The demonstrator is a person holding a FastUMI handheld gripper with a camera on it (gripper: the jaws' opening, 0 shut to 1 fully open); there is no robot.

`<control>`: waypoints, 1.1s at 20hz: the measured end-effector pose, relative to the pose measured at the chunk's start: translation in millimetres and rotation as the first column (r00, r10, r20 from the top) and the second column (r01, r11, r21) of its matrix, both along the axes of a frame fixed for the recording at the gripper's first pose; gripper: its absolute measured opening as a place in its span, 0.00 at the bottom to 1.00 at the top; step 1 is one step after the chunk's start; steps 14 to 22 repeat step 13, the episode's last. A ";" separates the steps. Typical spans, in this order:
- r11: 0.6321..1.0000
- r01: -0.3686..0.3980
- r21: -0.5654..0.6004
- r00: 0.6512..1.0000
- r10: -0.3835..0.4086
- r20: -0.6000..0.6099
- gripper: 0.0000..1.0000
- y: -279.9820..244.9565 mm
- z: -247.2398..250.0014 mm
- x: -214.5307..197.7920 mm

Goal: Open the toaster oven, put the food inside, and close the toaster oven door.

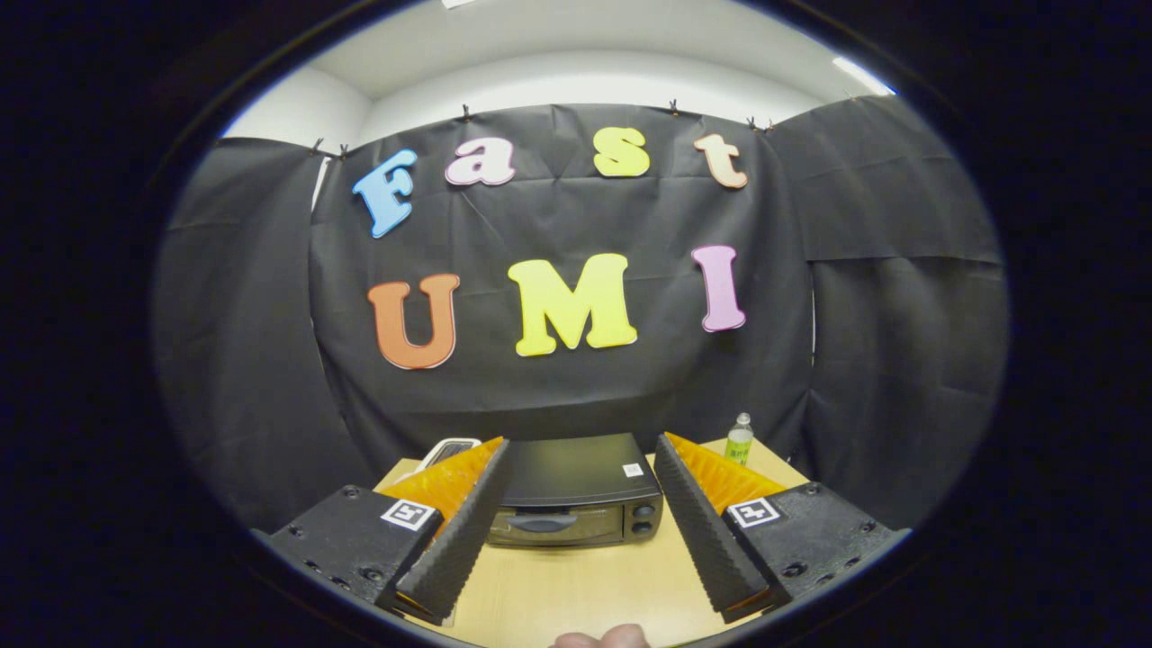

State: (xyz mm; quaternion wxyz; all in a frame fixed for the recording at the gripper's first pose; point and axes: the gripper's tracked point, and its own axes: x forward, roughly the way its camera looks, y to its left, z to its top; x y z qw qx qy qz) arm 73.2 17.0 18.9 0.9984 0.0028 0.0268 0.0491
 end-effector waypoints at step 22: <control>0.999 -0.044 -0.001 0.999 0.044 -0.023 1.00 16.6 -5.4 10.2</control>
